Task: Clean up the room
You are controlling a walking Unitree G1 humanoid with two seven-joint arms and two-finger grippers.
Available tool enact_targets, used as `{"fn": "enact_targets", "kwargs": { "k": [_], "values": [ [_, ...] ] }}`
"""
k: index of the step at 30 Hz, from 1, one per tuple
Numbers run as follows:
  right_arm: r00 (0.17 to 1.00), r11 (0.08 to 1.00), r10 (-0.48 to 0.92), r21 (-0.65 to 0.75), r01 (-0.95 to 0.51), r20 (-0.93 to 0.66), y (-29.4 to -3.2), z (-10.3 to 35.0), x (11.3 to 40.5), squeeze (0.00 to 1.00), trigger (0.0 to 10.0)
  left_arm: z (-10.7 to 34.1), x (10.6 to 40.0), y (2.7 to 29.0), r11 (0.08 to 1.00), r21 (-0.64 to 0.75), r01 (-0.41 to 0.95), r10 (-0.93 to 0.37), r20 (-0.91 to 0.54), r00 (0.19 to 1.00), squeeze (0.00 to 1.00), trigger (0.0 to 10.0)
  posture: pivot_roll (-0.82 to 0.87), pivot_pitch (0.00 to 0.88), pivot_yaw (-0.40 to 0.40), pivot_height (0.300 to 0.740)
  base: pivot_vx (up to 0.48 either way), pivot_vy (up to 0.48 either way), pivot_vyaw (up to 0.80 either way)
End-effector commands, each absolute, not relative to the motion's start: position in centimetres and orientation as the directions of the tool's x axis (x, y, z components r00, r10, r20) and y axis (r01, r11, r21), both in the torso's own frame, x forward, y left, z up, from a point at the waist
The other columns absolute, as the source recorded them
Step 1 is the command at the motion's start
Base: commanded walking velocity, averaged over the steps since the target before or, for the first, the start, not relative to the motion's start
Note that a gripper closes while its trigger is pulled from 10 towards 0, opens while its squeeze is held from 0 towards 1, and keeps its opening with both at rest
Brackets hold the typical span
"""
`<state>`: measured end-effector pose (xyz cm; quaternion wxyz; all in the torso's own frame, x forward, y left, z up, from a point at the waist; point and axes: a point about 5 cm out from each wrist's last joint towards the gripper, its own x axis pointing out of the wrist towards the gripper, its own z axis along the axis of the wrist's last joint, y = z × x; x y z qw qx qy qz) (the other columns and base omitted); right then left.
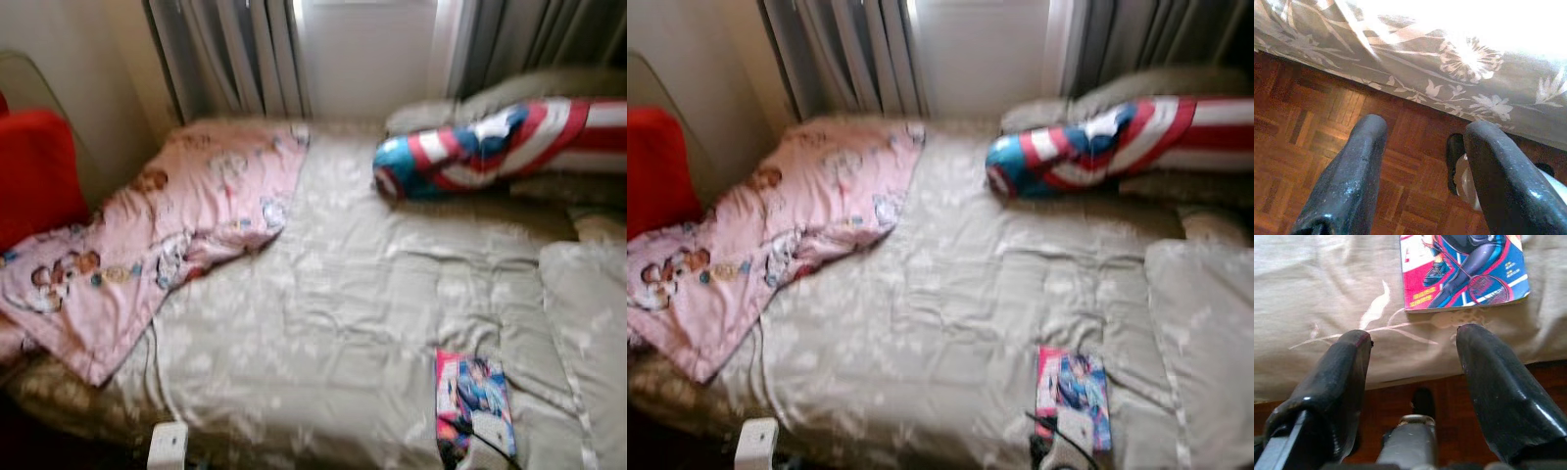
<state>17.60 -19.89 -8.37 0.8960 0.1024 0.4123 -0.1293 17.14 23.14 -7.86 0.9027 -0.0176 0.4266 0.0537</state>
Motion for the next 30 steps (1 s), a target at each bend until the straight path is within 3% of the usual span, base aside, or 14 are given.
{"fn": "enact_targets", "kwargs": {
  "k": [1, 19, 30],
  "values": [
    [0.622, 0.946, -0.132, 0.089, 0.311, -0.772, -19.3, -8.5, 17.6, 0.00, 10.0, -7.8, 17.1, 23.7, 0.993, 0.028, -0.110, 0.092, -0.773, 0.627, 0.00, 10.0, -0.03, 0.000, 0.046, 0.740, 0.000, 0.319, 0.00],
    [0.629, 0.945, -0.135, 0.092, 0.314, -0.766, -19.4, -8.3, 17.9, 0.00, 10.0, -7.9, 17.8, 21.8, 0.995, 0.011, -0.097, 0.070, -0.774, 0.629, 0.00, 10.0, -0.03, 0.000, 0.045, 0.740, 0.000, 0.319, 0.00],
    [0.628, 0.947, -0.133, 0.089, 0.310, -0.766, -19.4, -8.3, 17.9, 0.00, 10.0, -8.0, 17.1, 23.0, 0.994, 0.019, -0.112, 0.085, -0.779, 0.621, 0.00, 10.0, -0.03, 0.000, 0.043, 0.740, 0.000, 0.316, 0.00]
  ]
}}
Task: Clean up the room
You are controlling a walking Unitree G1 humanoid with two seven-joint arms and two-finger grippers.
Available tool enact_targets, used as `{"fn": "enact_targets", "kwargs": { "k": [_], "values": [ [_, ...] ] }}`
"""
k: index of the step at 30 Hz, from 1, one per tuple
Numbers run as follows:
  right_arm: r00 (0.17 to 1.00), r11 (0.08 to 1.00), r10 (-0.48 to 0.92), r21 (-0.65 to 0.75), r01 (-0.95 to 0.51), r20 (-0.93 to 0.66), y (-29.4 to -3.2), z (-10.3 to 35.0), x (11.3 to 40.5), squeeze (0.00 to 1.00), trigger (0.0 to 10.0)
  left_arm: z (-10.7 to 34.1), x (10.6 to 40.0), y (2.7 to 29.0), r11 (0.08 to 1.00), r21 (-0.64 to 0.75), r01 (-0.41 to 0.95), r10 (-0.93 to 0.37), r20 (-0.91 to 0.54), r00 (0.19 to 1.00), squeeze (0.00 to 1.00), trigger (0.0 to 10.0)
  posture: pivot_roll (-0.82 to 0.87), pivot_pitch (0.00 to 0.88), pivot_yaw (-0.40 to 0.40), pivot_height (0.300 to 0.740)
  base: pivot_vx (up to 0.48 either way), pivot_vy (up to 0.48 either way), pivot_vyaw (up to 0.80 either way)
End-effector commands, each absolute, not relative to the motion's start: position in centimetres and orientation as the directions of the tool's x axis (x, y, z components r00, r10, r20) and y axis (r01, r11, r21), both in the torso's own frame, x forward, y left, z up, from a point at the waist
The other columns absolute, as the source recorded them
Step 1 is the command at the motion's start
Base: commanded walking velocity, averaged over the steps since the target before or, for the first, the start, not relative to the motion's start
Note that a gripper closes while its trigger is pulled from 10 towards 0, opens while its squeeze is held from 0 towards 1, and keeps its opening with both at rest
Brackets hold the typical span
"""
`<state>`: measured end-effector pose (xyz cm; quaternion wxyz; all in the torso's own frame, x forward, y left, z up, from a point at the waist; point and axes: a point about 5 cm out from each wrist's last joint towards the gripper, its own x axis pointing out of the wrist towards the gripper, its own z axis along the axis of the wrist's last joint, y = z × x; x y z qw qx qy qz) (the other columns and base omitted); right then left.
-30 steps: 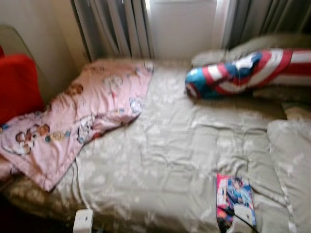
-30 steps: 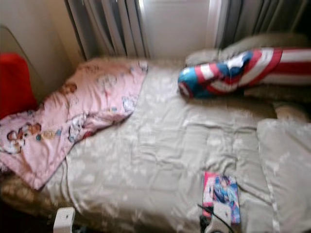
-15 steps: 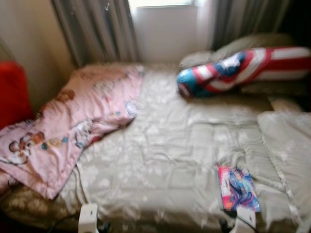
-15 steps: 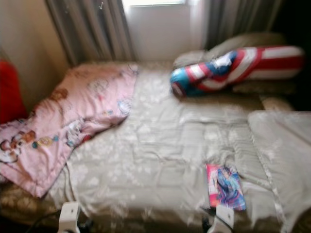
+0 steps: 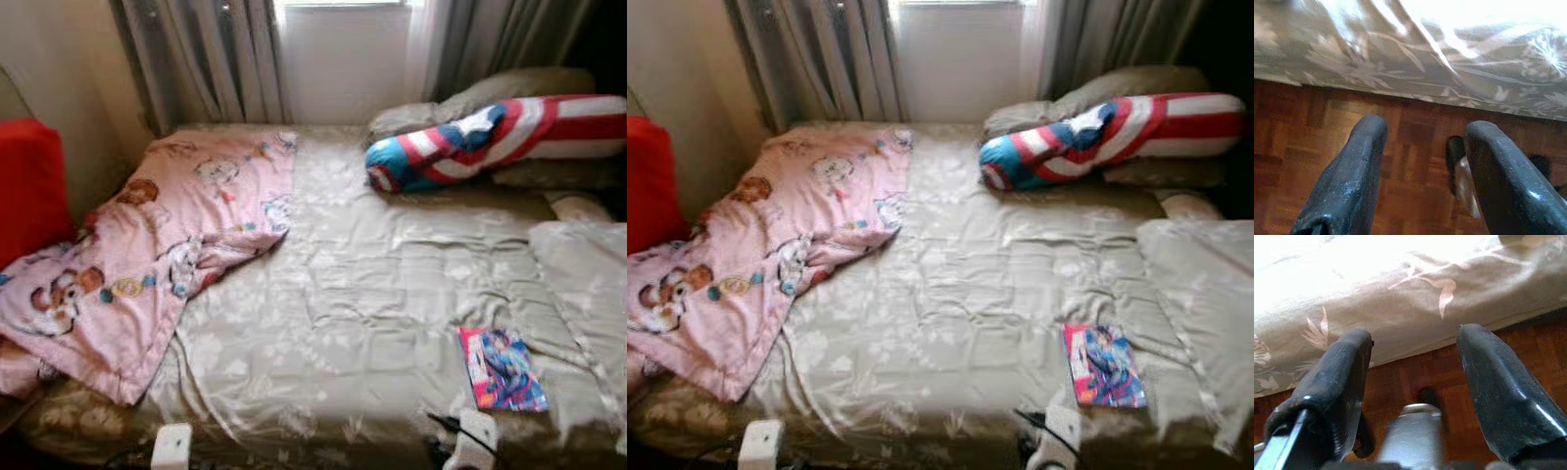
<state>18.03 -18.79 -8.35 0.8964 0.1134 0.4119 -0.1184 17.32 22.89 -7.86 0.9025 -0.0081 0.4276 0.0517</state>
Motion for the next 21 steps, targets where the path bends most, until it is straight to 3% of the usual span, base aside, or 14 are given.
{"fn": "enact_targets", "kwargs": {
  "k": [1, 21],
  "values": [
    [0.628, 0.947, -0.133, 0.089, 0.310, -0.766, -19.38, -8.33, 17.90, 0.00, 10.0, -7.95, 17.11, 22.99, 0.994, 0.019, -0.112, 0.085, -0.779, 0.621, 0.00, 10.0, -0.03, 0.000, 0.043, 0.740, 0.000, 0.319, 0.00],
    [0.628, 0.949, -0.132, 0.085, 0.304, -0.767, -19.40, -8.33, 17.90, 0.00, 10.0, -7.87, 16.92, 23.60, 0.993, 0.023, -0.117, 0.091, -0.779, 0.621, 0.00, 10.0, -0.03, 0.000, 0.042, 0.740, 0.000, 0.322, 0.00]
  ]
}}
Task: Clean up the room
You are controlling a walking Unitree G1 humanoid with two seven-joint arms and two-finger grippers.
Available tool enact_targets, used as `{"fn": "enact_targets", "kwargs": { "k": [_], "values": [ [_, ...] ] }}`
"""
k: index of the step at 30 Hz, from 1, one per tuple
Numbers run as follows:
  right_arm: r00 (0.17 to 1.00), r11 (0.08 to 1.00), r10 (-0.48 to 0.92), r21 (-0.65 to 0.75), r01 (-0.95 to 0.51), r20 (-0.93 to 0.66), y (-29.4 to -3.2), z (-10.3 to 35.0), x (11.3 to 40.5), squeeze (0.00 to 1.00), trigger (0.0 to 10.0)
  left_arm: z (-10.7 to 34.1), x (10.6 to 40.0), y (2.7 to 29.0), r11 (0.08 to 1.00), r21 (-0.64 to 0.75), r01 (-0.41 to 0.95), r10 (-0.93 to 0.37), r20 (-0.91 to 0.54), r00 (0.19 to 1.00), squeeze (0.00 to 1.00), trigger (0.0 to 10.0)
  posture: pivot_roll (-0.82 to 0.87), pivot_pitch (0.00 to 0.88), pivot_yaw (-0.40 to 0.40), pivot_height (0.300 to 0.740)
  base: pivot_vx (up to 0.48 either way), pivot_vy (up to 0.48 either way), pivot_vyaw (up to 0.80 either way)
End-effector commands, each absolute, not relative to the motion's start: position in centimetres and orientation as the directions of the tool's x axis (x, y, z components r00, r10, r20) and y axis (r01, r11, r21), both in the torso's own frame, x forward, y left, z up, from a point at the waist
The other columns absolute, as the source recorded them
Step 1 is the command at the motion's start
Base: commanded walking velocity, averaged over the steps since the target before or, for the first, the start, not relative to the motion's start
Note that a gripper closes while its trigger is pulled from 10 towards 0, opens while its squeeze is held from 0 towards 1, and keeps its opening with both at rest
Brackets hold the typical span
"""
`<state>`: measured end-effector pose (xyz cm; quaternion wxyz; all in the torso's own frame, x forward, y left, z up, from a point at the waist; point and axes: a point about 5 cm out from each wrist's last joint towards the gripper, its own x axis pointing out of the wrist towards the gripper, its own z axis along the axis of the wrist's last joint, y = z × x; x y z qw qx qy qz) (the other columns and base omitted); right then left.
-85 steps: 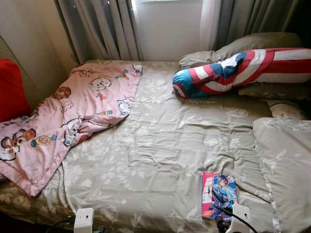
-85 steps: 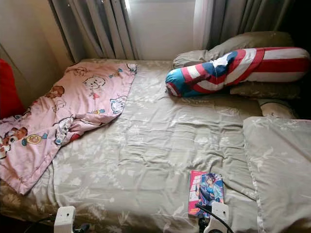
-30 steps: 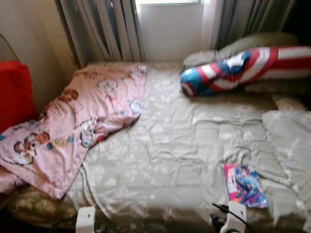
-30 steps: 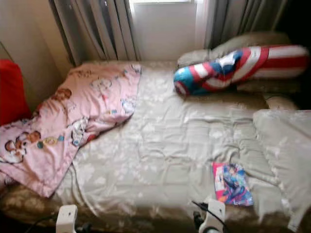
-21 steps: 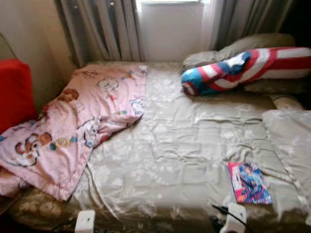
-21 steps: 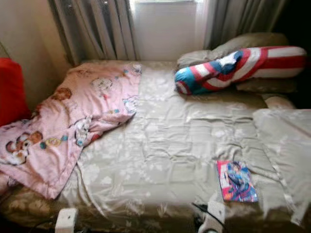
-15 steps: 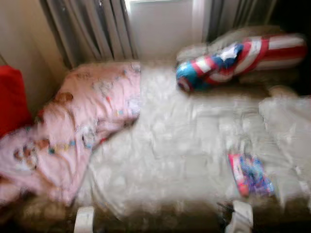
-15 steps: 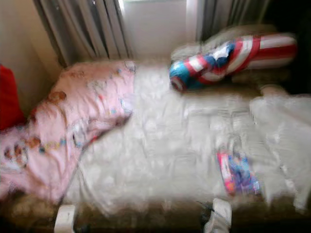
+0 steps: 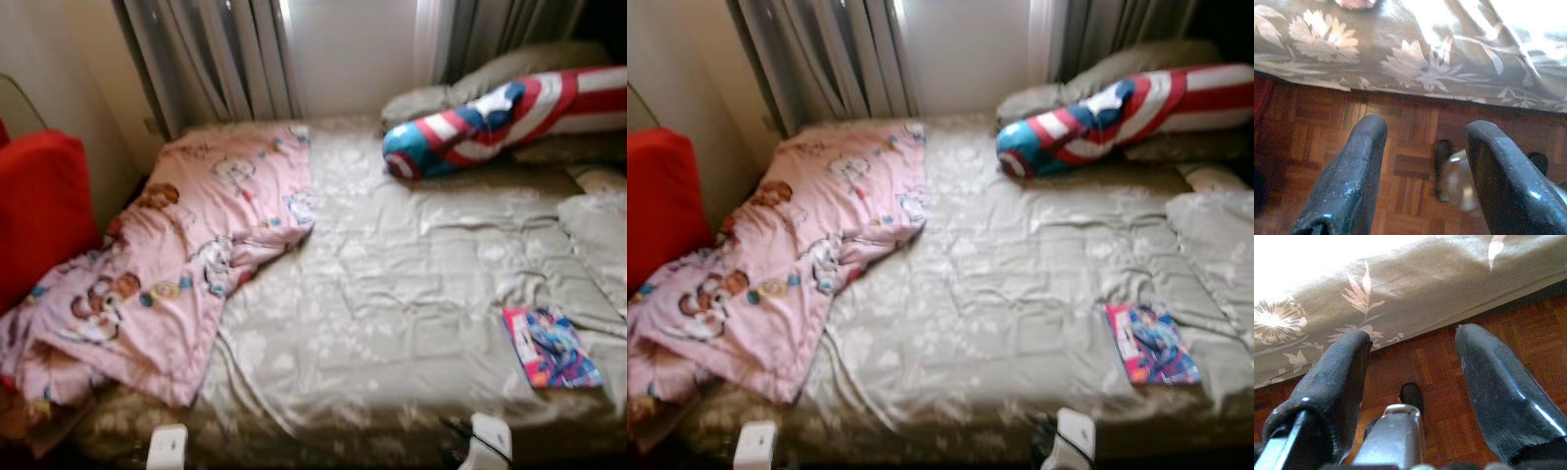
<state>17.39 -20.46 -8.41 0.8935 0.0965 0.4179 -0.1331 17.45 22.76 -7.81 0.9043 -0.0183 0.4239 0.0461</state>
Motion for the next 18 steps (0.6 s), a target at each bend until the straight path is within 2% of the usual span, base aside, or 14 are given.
{"fn": "enact_targets", "kwargs": {
  "k": [1, 13, 15, 18],
  "values": [
    [0.628, 0.949, -0.132, 0.085, 0.304, -0.767, -19.4, -8.3, 17.9, 0.00, 10.0, -7.9, 16.9, 23.6, 0.993, 0.023, -0.117, 0.091, -0.779, 0.621, 0.00, 10.0, -0.03, 0.000, 0.042, 0.740, 0.000, 0.322, 0.00],
    [0.628, 0.949, -0.132, 0.084, 0.303, -0.767, -19.4, -8.3, 17.9, 0.00, 10.0, -7.8, 16.9, 23.8, 0.993, 0.023, -0.119, 0.092, -0.778, 0.621, 0.00, 10.0, -0.03, 0.000, 0.041, 0.740, 0.000, 0.322, 0.00],
    [0.633, 0.961, -0.123, 0.068, 0.269, -0.764, -19.4, -8.3, 18.0, 0.00, 10.0, -8.3, 17.1, 21.6, 0.993, 0.007, -0.118, 0.079, -0.784, 0.616, 0.00, 10.0, -0.03, 0.000, 0.031, 0.740, 0.000, 0.322, 0.00],
    [0.634, 0.962, -0.121, 0.067, 0.264, -0.764, -19.4, -8.3, 18.0, 0.00, 10.0, -8.2, 17.2, 21.9, 0.992, 0.010, -0.122, 0.084, -0.783, 0.617, 0.00, 10.0, -0.03, 0.000, 0.032, 0.740, 0.000, 0.320, 0.00]
  ]
}}
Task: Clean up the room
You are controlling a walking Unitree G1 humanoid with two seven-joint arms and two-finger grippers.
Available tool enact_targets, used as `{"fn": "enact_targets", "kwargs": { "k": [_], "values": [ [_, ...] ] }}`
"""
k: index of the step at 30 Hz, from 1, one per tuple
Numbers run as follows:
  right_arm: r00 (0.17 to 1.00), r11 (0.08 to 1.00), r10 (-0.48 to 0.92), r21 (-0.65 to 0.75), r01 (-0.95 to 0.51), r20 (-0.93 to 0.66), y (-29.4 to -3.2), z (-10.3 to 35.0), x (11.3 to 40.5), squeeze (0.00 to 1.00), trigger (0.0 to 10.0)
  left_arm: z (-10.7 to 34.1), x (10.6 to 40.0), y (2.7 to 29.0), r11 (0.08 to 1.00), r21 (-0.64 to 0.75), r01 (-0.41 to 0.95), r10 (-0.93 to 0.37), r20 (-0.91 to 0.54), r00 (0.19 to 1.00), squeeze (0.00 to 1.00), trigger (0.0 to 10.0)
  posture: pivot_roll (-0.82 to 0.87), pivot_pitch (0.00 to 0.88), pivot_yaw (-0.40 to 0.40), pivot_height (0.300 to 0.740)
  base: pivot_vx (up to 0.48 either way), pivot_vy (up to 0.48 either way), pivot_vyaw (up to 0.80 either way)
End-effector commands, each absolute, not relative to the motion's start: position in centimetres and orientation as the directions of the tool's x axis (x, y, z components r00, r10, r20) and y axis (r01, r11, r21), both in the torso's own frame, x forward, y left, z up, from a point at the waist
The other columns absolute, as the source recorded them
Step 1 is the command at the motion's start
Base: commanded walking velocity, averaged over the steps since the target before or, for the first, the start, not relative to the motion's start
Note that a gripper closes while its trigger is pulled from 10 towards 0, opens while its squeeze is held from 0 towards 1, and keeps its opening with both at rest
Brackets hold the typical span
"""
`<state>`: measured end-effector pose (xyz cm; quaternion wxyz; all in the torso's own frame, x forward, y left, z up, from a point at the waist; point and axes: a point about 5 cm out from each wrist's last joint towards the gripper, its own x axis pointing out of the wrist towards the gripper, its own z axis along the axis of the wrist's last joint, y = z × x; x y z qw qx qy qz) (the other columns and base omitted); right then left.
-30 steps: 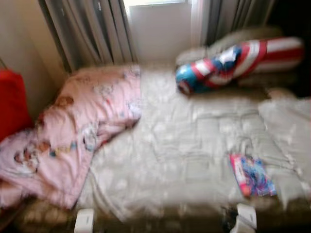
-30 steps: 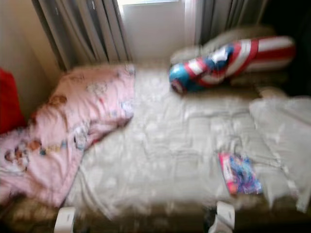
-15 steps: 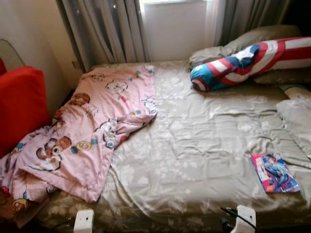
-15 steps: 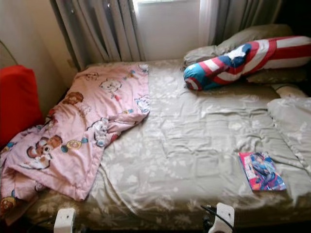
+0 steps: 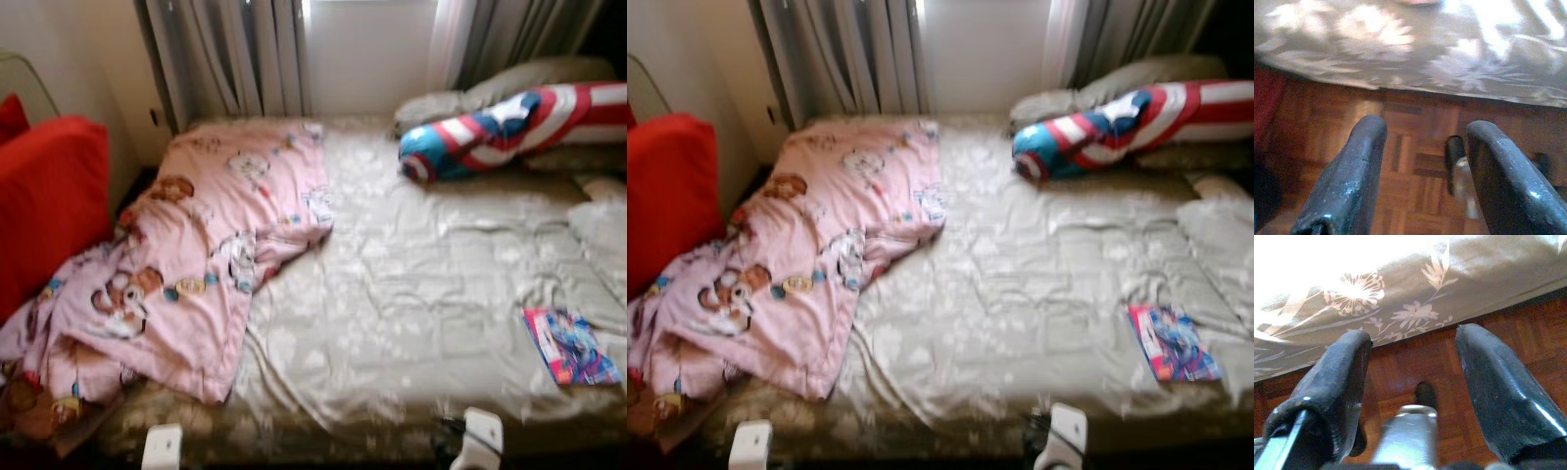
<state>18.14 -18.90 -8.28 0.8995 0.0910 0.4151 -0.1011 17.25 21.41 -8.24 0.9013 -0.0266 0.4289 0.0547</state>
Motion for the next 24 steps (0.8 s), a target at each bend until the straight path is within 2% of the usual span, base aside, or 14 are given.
{"fn": "enact_targets", "kwargs": {
  "k": [1, 6, 20, 24],
  "values": [
    [0.634, 0.962, -0.121, 0.067, 0.264, -0.764, -19.4, -8.3, 18.0, 0.00, 10.0, -8.2, 17.2, 21.9, 0.992, 0.010, -0.122, 0.084, -0.783, 0.617, 0.00, 10.0, -0.03, 0.000, 0.032, 0.740, 0.000, 0.322, 0.00],
    [0.632, 0.962, -0.121, 0.066, 0.263, -0.766, -19.4, -8.3, 18.0, 0.00, 10.0, -8.0, 16.9, 23.2, 0.991, 0.020, -0.135, 0.100, -0.783, 0.614, 0.00, 10.0, -0.03, 0.000, 0.032, 0.740, 0.000, 0.321, 0.00],
    [0.634, 0.961, -0.125, 0.065, 0.267, -0.763, -19.4, -8.3, 18.0, 0.00, 10.0, -8.2, 16.8, 22.6, 0.990, 0.018, -0.143, 0.102, -0.787, 0.609, 0.00, 10.0, -0.02, 0.000, 0.026, 0.740, 0.000, 0.320, 0.00],
    [0.636, 0.961, -0.125, 0.066, 0.268, -0.762, -19.4, -8.2, 18.1, 0.00, 10.0, -8.2, 16.4, 23.2, 0.988, 0.023, -0.153, 0.112, -0.791, 0.601, 0.00, 10.0, -0.02, 0.000, 0.026, 0.740, 0.000, 0.321, 0.00]
  ]
}}
